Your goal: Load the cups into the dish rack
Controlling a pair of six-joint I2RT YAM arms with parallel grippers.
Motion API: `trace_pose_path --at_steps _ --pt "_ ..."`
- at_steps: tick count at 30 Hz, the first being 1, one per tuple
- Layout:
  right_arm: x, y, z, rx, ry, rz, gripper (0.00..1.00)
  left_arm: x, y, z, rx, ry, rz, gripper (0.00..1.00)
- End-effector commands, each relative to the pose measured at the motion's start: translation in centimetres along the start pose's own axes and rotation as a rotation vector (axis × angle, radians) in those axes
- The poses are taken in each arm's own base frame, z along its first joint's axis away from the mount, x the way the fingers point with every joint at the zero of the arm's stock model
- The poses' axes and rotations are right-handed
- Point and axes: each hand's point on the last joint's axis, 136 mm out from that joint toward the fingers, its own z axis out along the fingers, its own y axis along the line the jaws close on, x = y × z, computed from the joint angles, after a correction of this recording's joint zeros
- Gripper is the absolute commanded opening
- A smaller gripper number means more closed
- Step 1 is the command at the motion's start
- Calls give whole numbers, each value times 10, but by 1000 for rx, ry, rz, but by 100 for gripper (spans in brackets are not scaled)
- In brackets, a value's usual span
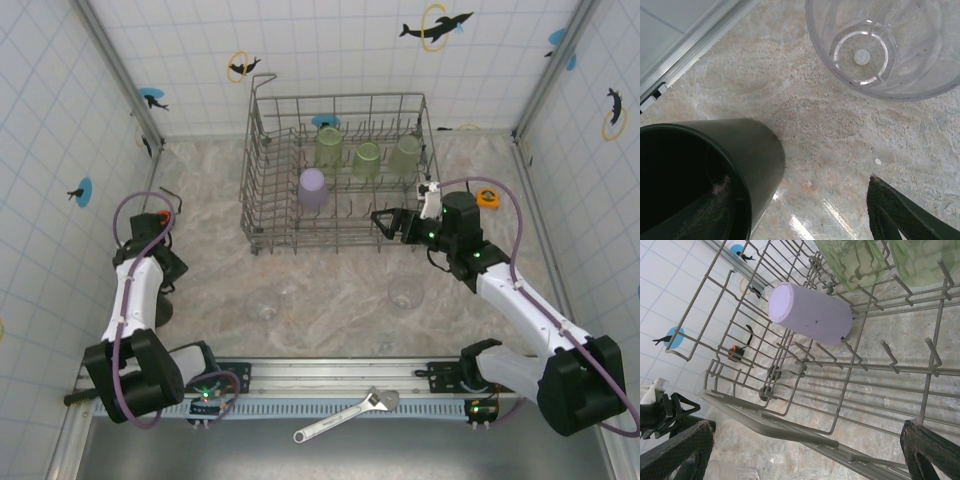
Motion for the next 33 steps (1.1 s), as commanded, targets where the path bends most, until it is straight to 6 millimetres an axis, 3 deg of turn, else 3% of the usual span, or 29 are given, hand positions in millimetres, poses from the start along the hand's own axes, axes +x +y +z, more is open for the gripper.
trace_pose_path --at_steps 1,8,12,21,24,33 --pt "-17 13 -2 -17 -29 -25 99 4 1 4 0 20 -4 65" --pt "-21 16 -3 -23 -35 -31 99 3 4 2 -11 11 -13 45" --pt "-23 17 -4 -24 -42 -33 99 4 3 4 -13 24 -6 39" --pt "-26 17 -5 -26 -48 -33 99 11 2 5 -8 68 15 5" --pt "-27 19 -6 -31 -51 -35 99 14 0 7 -1 88 24 0" --pt "-29 19 -10 -29 -61 -36 99 13 -3 1 25 74 28 0"
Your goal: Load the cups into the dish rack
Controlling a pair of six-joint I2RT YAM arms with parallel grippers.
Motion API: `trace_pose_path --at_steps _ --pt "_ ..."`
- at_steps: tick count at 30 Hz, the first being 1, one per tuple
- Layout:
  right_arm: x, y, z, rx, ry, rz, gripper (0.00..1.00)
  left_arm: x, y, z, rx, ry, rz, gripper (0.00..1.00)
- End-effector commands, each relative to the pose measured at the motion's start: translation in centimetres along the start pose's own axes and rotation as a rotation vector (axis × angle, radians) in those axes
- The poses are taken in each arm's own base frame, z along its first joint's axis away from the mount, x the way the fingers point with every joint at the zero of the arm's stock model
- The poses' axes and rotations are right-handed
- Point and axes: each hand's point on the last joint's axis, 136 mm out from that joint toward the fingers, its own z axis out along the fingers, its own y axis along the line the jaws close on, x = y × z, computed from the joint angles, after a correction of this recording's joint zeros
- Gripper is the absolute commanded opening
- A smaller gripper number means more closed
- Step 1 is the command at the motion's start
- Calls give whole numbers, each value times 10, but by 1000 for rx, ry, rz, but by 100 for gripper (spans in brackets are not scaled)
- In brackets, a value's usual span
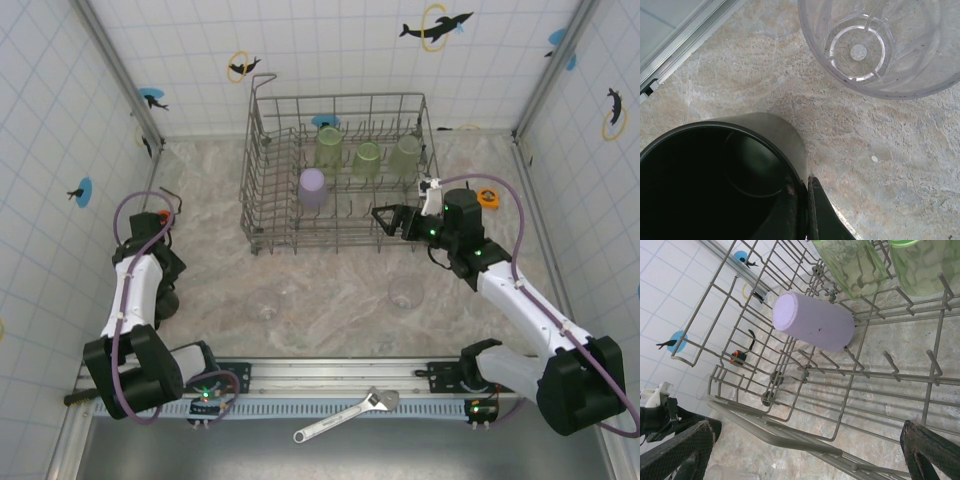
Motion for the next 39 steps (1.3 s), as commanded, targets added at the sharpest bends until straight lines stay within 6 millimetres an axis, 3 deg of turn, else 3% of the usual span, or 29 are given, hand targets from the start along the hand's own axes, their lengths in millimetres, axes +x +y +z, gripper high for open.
trace_pose_path --at_steps 1,12,27,39 --pt "-20 14 -8 -22 -44 -29 99 11 0 -1 20 45 26 0" --pt "-21 15 -9 -18 -48 -27 99 22 -23 -21 210 36 3 0" --pt "-16 19 -4 -25 -38 -15 99 -15 -67 -80 489 -35 -89 0" --pt "-10 23 4 -33 -13 -18 99 -55 -89 -135 687 -204 -134 0"
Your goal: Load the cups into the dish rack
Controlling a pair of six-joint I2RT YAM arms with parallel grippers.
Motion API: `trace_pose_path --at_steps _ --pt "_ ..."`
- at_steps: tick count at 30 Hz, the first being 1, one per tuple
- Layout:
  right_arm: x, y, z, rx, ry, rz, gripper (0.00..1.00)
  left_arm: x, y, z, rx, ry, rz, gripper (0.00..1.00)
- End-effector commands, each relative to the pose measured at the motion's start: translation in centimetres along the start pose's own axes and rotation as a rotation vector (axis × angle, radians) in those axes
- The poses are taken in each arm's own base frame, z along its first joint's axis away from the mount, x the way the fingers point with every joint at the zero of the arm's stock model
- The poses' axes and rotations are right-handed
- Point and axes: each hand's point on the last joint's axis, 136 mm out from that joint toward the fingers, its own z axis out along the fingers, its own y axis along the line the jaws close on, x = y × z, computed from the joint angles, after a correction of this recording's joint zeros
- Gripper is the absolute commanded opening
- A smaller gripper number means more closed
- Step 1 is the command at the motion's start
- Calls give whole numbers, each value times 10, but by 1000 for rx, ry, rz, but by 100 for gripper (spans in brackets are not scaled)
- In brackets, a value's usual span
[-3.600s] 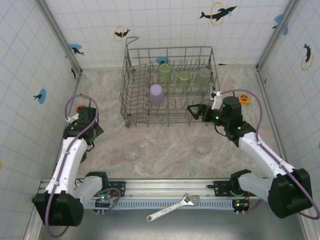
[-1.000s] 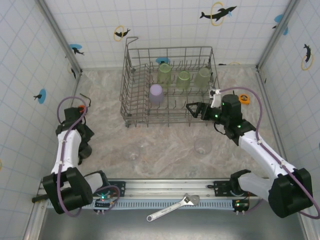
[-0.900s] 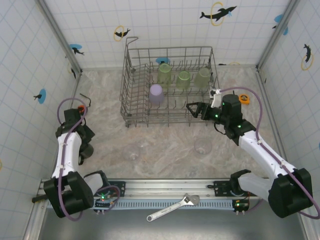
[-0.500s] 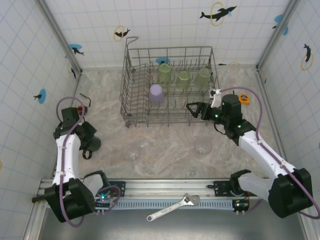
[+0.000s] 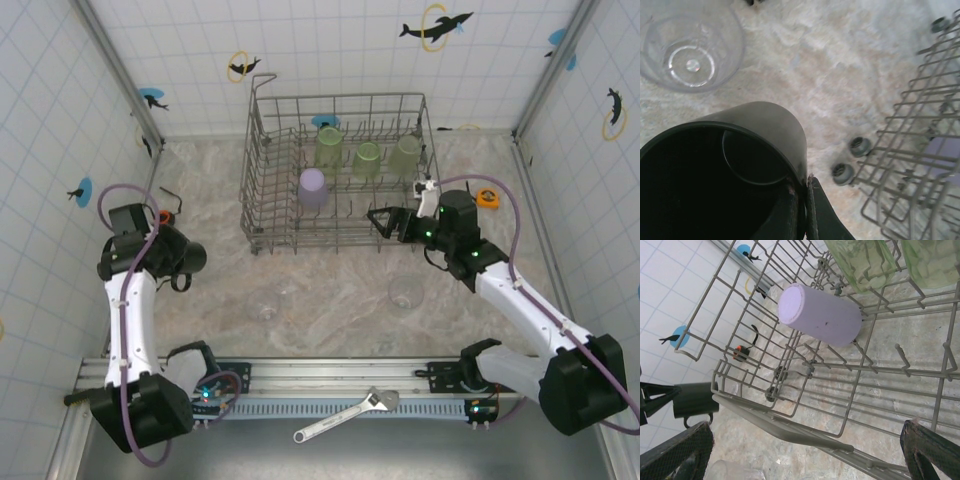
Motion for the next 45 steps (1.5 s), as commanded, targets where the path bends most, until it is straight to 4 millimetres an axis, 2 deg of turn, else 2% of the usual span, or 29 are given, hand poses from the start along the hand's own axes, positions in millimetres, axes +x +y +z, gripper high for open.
trace_pose_path --at_steps 1,4,5,10,25,29,38,45 --pt "-19 15 0 -22 -34 -18 99 -33 -38 -23 152 -126 11 0" --pt "-18 17 2 -25 -28 -17 99 -40 -47 -26 189 -157 6 0" --pt "-18 17 3 -26 -25 -18 99 -52 -58 -38 222 -197 15 0" --pt "-15 18 7 -29 -13 -15 99 -72 -85 -52 320 -245 14 0" --pt "-12 19 23 -30 19 -8 99 -109 -152 -84 533 -365 71 0" --pt "-19 14 27 3 6 -8 99 -115 -171 -86 576 -375 93 0" --pt "-37 20 33 19 -7 -21 99 -122 -212 -83 624 -388 168 0" --pt "-47 21 47 19 1 -15 99 -128 -249 -86 683 -402 229 0"
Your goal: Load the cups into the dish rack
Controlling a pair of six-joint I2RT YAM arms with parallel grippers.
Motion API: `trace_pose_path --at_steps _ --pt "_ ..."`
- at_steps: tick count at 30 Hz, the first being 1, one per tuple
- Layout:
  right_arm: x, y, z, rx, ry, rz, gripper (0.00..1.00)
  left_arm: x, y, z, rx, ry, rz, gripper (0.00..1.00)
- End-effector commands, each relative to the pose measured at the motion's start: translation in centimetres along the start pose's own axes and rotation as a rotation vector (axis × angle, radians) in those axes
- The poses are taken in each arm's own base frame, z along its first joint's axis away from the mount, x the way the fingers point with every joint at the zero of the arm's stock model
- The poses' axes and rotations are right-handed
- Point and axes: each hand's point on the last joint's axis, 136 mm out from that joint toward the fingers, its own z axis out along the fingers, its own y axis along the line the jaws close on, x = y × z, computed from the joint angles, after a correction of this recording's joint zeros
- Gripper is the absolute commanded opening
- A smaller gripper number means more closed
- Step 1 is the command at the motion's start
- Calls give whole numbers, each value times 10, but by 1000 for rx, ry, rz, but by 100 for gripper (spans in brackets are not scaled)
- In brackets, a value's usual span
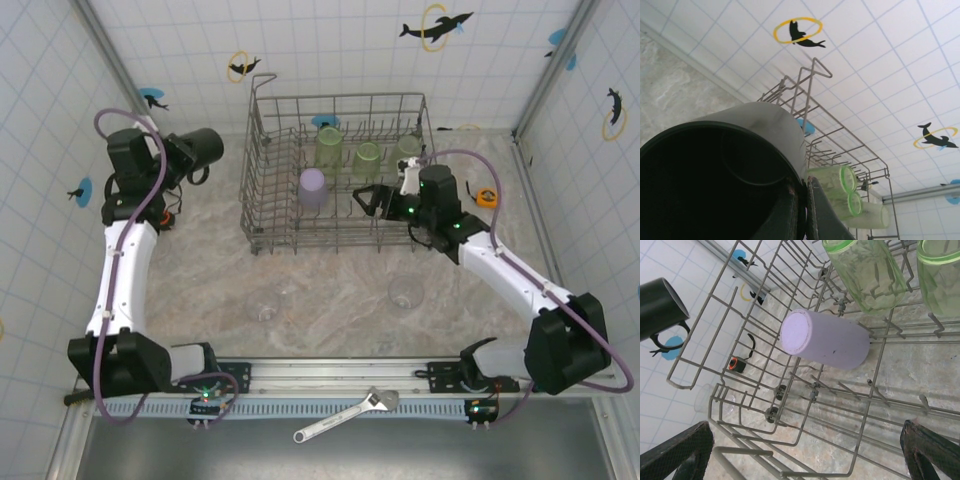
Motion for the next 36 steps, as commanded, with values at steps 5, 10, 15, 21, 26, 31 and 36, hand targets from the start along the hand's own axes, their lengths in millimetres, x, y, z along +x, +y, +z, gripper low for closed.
trace_pose_path --at_steps 5,10,15,21,26,31,36 --pt "-23 12 14 -16 -13 -1 99 -40 -89 -3 249 -137 155 0" --pt "-41 17 26 -12 -18 18 99 -14 -114 19 299 -72 209 0" --pt "-58 23 36 -18 -32 56 99 17 -140 29 350 -33 282 0" --pt "-77 15 42 -1 -58 218 99 44 -176 33 411 -35 427 0" --pt "-86 21 47 -29 -56 308 99 58 -192 42 427 -26 503 0" --pt "-92 25 45 -71 -82 376 99 74 -207 50 463 -17 572 0" --pt "-99 23 42 -149 -141 493 99 111 -226 53 555 6 645 0"
